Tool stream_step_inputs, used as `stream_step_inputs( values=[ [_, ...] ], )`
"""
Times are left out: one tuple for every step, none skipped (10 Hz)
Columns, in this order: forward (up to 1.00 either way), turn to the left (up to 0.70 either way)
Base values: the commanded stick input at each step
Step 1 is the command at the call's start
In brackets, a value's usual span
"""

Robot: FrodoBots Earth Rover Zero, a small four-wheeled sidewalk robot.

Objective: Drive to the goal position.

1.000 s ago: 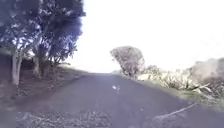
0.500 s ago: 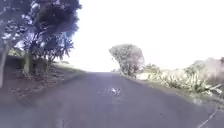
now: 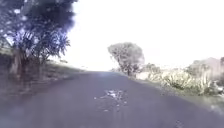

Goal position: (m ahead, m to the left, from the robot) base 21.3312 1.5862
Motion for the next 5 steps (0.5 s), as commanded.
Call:
stream_step_inputs(
  values=[
    [1.00,0.00],
    [1.00,0.00],
    [1.00,0.00],
    [1.00,0.00],
    [1.00,0.00]
  ],
)
